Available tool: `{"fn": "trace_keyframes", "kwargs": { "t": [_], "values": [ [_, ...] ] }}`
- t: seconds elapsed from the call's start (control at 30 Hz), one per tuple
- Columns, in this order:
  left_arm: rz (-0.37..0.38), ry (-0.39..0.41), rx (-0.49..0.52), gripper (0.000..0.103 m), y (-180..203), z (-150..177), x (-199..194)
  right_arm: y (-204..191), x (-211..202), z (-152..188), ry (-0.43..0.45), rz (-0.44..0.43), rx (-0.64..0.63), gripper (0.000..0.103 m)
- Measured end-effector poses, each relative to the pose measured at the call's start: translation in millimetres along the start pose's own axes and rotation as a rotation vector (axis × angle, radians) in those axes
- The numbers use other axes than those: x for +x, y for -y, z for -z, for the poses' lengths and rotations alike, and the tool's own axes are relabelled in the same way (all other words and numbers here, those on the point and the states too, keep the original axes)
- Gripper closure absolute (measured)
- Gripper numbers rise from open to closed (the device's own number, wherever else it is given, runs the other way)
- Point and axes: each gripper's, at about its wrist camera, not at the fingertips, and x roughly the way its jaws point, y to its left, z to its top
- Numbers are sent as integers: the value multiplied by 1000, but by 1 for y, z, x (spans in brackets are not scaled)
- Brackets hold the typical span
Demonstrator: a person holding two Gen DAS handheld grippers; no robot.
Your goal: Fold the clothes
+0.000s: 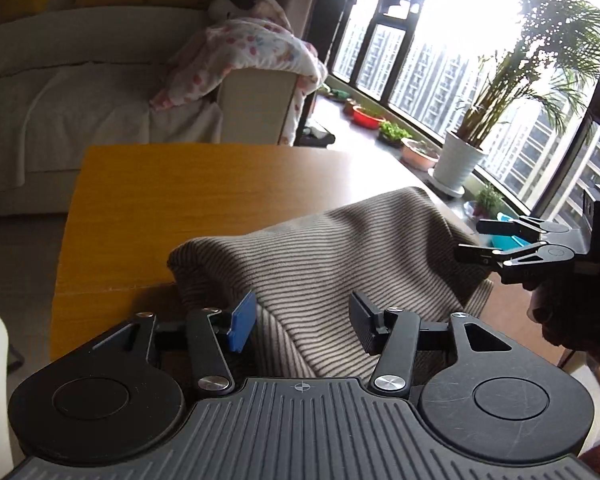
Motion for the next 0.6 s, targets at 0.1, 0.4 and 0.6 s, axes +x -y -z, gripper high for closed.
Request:
{"fn": "trace_keyframes", "kwargs": {
  "t": [0.1, 0.4, 0.6],
  "values": [
    [88, 24, -1, 29, 14, -4, -4, -4, -6, -8, 27, -10, -4, 0],
    [156, -51, -217, 16, -10, -1, 62, 33, 77, -8, -46, -181, 378, 0],
    [194, -54, -259, 16, -44, -14, 98, 27, 58, -2, -18, -101, 300, 0]
  ]
}}
